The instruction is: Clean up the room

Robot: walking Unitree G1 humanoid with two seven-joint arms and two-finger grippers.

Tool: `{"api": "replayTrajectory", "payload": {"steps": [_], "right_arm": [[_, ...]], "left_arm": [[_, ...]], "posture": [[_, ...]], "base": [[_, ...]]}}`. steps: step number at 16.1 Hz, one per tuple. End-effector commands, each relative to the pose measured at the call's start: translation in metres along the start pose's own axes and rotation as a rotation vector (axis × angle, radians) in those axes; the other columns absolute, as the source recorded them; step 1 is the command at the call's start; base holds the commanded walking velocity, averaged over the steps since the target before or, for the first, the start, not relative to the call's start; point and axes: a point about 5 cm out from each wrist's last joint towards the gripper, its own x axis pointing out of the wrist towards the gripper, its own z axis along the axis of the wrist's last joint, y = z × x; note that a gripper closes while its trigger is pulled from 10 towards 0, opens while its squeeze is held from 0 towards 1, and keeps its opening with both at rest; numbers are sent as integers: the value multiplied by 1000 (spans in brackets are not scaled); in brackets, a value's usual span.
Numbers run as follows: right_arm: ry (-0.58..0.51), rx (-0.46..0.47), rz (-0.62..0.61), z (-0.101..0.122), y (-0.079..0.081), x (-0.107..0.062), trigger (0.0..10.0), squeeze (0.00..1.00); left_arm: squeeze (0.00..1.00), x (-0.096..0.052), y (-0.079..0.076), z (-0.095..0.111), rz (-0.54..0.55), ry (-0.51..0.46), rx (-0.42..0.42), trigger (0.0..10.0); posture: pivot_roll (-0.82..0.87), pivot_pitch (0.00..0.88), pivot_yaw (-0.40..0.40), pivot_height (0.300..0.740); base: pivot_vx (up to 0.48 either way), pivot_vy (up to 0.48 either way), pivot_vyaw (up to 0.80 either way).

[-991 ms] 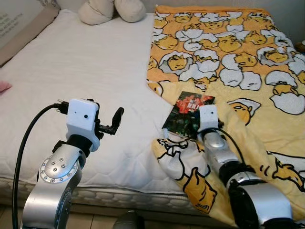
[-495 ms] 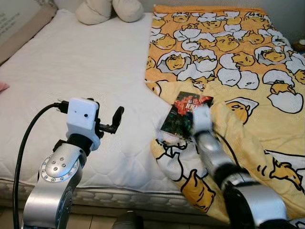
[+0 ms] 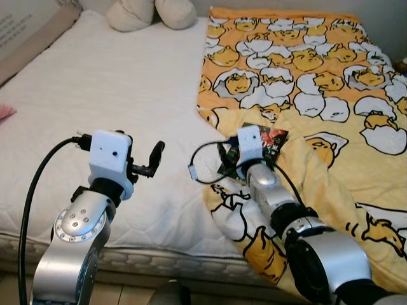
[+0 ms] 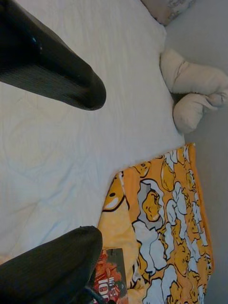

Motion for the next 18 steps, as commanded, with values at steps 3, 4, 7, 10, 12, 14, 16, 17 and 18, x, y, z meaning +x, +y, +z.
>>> {"api": "replayTrajectory", "payload": {"steps": [3, 4, 7, 10, 12, 14, 16, 17, 18], "right_arm": [[17, -63, -115, -8, -18, -4, 10000, 0], [48, -66, -149, -16, -24, -6, 10000, 0], [159, 75, -205, -44, -35, -17, 10000, 0], [175, 182, -204, -47, -35, -17, 10000, 0], [177, 236, -210, -46, -36, -17, 10000, 0], [185, 294, -225, -46, -38, -17, 10000, 0], [207, 404, -240, -50, -40, -18, 10000, 0], [206, 459, -232, -50, -40, -18, 10000, 0], [199, 488, -216, -49, -40, -17, 10000, 0]], "left_arm": [[0, -4, 2, 2, 21, -3, 12, 10000], [0, -4, 2, 1, 22, -2, 11, 10000], [0, -8, -22, -14, -202, 88, -29, 10000], [0, -19, -36, -27, -399, 138, 30, 10000], [0, -22, -37, -26, -446, 126, 68, 10000], [0, -26, -41, -24, -509, 117, 82, 10000], [0, -29, -44, -22, -587, 111, 96, 10000], [0, -29, -42, -21, -588, 103, 110, 10000], [0, -29, -42, -19, -585, 94, 115, 10000]], "posture": [[225, 74, 30, 740], [225, 74, 30, 740], [216, 87, 43, 740], [226, 96, 54, 740], [226, 96, 54, 740], [245, 103, 59, 740], [255, 107, 62, 740], [262, 113, 66, 740], [263, 114, 66, 740]], "base": [[0, 0, 0], [0, 0, 0], [0, 0, 0], [0, 0, 0], [0, 0, 0], [0, 0, 0], [0, 0, 0], [0, 0, 0], [0, 0, 0]]}}
